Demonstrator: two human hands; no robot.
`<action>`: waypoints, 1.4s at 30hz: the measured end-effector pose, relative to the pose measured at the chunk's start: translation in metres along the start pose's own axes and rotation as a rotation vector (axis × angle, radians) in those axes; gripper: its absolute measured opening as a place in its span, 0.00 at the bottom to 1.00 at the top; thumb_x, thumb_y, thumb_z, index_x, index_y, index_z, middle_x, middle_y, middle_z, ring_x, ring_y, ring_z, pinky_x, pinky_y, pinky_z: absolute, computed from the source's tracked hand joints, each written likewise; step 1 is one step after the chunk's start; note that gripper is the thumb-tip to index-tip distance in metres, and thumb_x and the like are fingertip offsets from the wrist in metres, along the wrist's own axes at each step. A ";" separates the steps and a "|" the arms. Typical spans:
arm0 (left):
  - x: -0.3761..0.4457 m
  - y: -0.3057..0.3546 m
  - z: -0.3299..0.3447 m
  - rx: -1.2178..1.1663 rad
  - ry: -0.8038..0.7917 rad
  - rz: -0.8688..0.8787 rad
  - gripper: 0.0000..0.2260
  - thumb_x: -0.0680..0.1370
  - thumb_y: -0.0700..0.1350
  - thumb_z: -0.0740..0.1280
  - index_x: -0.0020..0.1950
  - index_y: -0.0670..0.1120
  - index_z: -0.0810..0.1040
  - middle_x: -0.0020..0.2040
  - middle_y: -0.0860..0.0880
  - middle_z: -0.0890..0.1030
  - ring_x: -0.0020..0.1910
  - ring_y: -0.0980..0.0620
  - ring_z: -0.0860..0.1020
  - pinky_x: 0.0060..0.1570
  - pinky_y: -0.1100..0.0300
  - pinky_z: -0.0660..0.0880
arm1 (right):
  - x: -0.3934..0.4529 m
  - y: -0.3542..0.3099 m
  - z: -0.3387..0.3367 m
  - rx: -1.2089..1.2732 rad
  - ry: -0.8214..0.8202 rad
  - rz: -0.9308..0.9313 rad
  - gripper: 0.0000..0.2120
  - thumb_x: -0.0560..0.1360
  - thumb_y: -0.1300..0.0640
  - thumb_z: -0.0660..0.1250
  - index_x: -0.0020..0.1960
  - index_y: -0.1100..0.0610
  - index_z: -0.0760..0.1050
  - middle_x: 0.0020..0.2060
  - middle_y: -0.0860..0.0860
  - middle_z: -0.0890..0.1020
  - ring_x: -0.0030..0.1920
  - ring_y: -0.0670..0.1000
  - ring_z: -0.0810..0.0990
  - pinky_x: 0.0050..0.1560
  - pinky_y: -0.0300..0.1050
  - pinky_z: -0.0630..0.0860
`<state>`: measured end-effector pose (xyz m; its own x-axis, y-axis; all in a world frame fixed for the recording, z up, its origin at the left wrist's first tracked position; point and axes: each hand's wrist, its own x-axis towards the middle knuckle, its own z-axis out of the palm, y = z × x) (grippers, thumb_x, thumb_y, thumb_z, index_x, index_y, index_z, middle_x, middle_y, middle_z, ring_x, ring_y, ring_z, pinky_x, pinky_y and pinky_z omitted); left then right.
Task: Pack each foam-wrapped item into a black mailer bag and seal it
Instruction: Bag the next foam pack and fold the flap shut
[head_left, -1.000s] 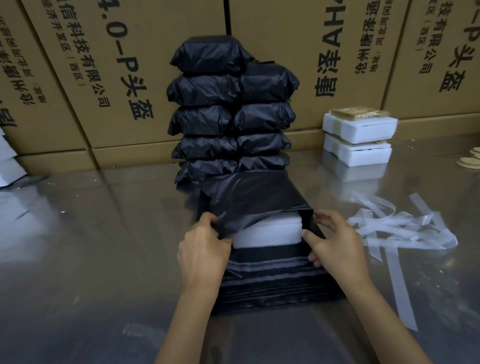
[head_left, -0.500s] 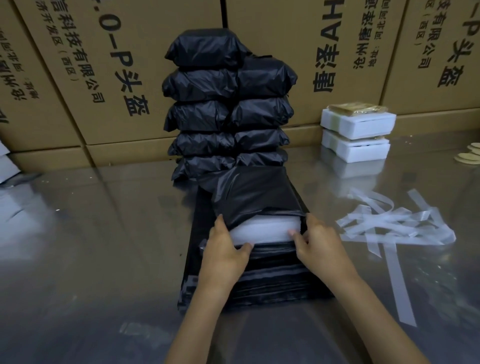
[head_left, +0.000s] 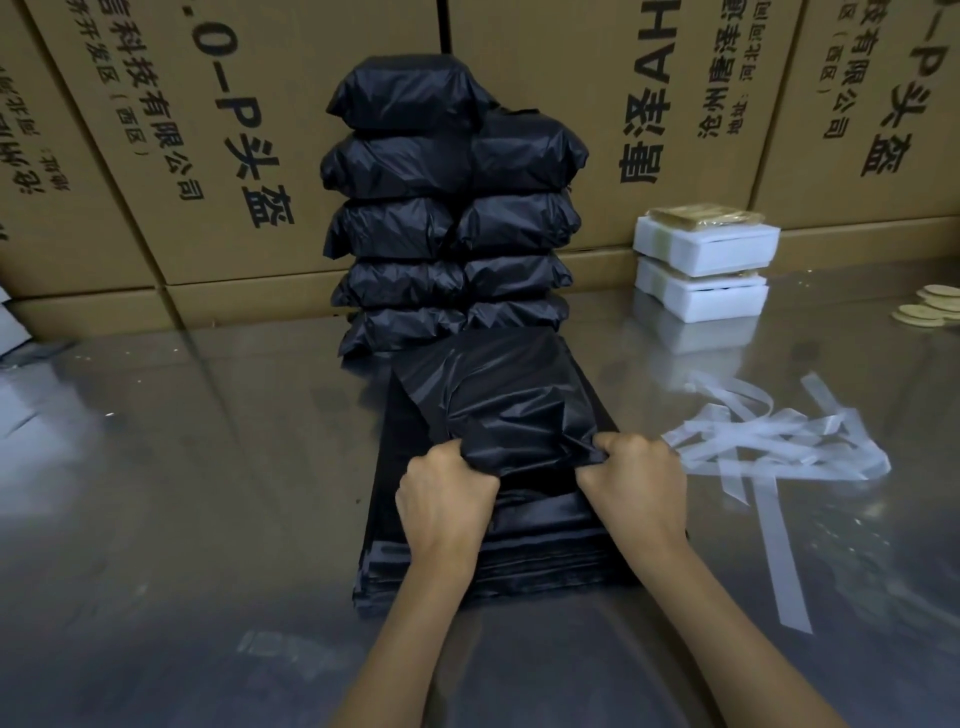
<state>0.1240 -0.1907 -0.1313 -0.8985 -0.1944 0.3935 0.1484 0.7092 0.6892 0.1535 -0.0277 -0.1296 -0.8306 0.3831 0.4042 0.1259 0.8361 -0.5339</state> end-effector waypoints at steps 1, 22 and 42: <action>-0.001 -0.001 0.000 0.032 -0.012 -0.006 0.15 0.71 0.37 0.65 0.26 0.47 0.68 0.24 0.50 0.73 0.24 0.51 0.71 0.23 0.60 0.59 | -0.001 0.001 0.001 0.004 -0.011 -0.001 0.15 0.65 0.66 0.66 0.26 0.57 0.62 0.20 0.51 0.64 0.25 0.55 0.65 0.28 0.47 0.59; 0.040 0.000 -0.012 -0.070 -0.557 -0.157 0.42 0.73 0.70 0.64 0.76 0.44 0.58 0.72 0.43 0.69 0.68 0.41 0.72 0.60 0.51 0.73 | 0.039 -0.006 0.008 -0.002 -0.315 0.037 0.41 0.68 0.19 0.52 0.56 0.56 0.67 0.53 0.56 0.80 0.54 0.61 0.80 0.45 0.52 0.72; 0.024 -0.003 0.003 0.475 -0.093 0.217 0.24 0.79 0.64 0.63 0.31 0.49 0.64 0.33 0.48 0.77 0.36 0.44 0.80 0.32 0.57 0.64 | 0.022 0.004 0.007 -0.131 0.113 -0.294 0.22 0.75 0.50 0.74 0.30 0.52 0.65 0.19 0.48 0.68 0.21 0.57 0.72 0.25 0.37 0.51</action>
<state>0.1007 -0.1952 -0.1258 -0.9039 0.0362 0.4263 0.1505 0.9596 0.2377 0.1322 -0.0189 -0.1285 -0.7772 0.1534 0.6103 -0.0349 0.9578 -0.2853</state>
